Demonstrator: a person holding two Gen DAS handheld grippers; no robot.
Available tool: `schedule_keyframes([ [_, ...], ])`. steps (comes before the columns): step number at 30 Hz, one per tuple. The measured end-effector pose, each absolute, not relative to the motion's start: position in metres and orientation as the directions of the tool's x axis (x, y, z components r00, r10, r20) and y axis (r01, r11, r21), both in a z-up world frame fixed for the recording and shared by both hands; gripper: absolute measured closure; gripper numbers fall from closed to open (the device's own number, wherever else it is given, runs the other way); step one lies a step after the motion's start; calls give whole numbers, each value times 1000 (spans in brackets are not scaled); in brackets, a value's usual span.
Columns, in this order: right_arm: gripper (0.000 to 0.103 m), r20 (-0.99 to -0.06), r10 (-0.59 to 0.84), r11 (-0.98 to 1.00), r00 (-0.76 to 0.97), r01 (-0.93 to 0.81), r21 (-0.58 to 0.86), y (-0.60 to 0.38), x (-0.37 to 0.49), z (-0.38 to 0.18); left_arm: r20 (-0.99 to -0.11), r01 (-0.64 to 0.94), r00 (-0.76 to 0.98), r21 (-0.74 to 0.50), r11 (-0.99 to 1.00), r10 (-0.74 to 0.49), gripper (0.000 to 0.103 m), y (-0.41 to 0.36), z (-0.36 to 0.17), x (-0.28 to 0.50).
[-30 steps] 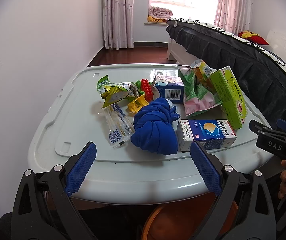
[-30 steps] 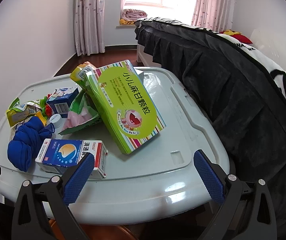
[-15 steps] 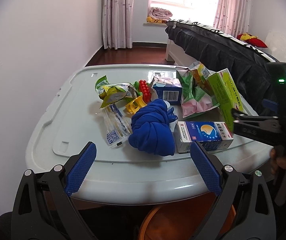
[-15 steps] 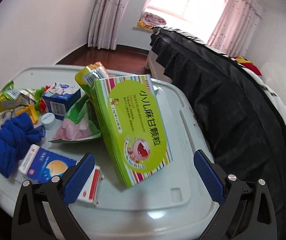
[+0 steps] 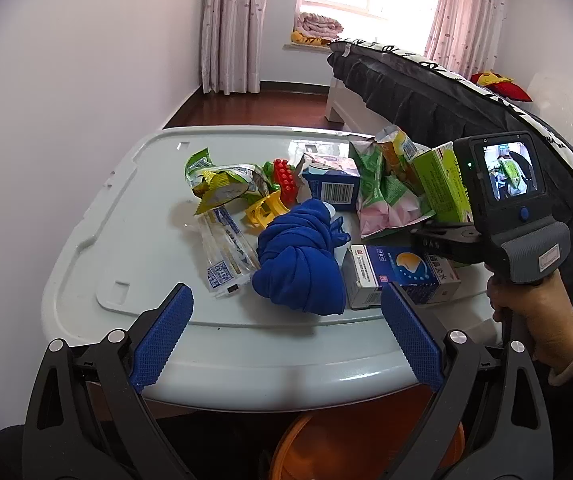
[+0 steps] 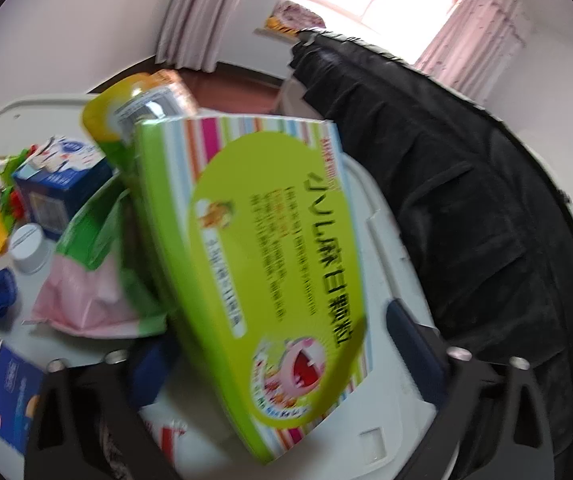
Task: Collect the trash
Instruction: 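Grasp the green medicine box with the right gripper while the left gripper grasps the blue cloth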
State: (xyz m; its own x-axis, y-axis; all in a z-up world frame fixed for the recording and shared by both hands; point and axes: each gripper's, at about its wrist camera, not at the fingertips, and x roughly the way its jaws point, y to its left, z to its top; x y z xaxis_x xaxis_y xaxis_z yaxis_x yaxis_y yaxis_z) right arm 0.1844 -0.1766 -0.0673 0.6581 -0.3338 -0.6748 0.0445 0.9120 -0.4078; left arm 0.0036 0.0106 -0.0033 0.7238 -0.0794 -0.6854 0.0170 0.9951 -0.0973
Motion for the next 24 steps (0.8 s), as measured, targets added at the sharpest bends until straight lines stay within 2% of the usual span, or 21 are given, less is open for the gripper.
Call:
schedule_keyframes([
  [1,40,-670,-350,904,654,47,-426,-176,185,-68,-687,18,723,-96,995,-79,11,10,-4,4],
  [2,46,-651,-385,884,654,59,-463,-175,184,-69,-688,18,721,-95,995,-79,11,10,-4,4],
  [3,48,-647,-377,887,663,56,-458,-175,181,-68,-690,18,720,-94,995,-78,11,10,-5,5],
  [5,57,-637,-359,896,682,60,-441,-178,176,-62,-696,13,714,-95,995,-76,11,10,-6,6],
  [6,65,-622,-366,891,692,67,-450,-179,175,-59,-698,12,712,-98,995,-78,11,10,-7,6],
  [7,67,-618,-365,891,697,69,-448,-180,174,-57,-701,10,709,-104,995,-81,11,10,-8,7],
  [15,70,-641,-214,967,737,70,-243,-212,152,-12,-714,27,694,-98,995,-90,11,8,-11,8],
  [19,70,-648,-83,993,757,11,-114,-227,122,19,-740,29,671,-50,998,-56,11,2,-15,20],
  [24,69,-635,12,997,772,-59,-53,-233,87,25,-755,29,656,21,999,-3,11,-9,-17,50],
])
